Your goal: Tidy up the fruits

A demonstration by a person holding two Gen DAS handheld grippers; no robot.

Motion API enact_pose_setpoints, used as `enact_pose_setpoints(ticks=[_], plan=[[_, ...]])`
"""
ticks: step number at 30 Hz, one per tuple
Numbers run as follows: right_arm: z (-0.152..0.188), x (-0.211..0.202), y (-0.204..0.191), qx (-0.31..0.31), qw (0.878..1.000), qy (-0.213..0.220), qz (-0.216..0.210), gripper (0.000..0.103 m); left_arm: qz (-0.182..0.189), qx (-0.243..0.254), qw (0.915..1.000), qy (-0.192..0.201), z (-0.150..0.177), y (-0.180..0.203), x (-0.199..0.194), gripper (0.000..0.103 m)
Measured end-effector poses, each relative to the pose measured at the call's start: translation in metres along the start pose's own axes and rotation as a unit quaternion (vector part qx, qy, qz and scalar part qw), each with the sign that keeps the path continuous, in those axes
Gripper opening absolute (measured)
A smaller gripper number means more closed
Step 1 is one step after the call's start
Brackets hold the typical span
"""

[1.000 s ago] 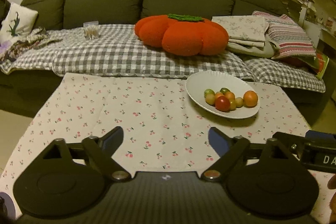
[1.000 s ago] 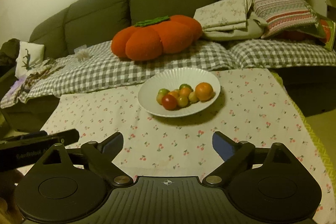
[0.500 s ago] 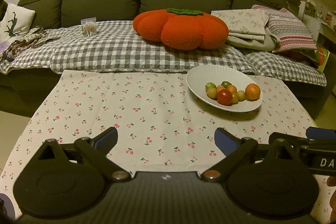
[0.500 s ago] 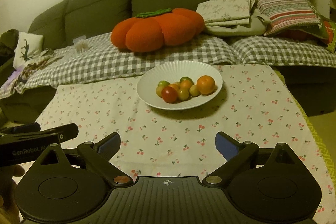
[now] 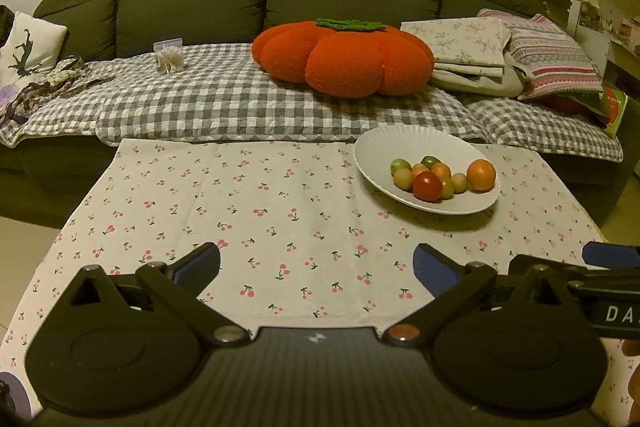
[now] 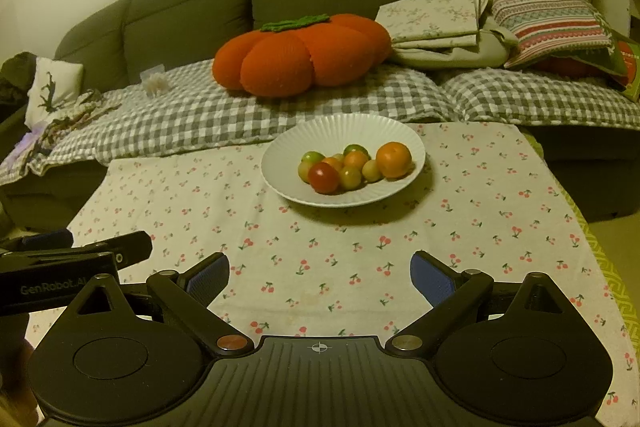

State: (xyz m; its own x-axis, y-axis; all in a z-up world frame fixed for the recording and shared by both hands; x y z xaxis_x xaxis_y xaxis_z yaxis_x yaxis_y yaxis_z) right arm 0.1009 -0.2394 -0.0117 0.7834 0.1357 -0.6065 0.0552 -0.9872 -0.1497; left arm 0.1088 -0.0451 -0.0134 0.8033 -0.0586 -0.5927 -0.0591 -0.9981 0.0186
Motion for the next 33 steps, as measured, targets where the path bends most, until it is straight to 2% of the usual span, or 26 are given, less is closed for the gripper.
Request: enact_pose_setpoints(ticks=[33], plan=[[0.004, 0.0027, -0.0043, -0.007, 1.0, -0.005, -0.002, 0.099, 0.001, 0.002, 1.0, -0.008, 0.0025, 0.0027, 0.0023, 0.102]])
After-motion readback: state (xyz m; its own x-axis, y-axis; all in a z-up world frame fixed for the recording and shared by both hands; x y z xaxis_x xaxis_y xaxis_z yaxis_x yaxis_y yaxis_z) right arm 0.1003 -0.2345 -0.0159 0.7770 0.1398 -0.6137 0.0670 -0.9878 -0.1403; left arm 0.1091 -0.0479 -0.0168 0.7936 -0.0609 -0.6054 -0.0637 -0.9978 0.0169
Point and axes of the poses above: each gripper's, at about its wrist camera, not at the fingertips, and x roughly the way its jaws point, y to its right, z to its underside, the point moved 5 cm from there along x, roughly the way its jaws point, and after that the axes turned 2 degrees about x, right-handed, at the moved point
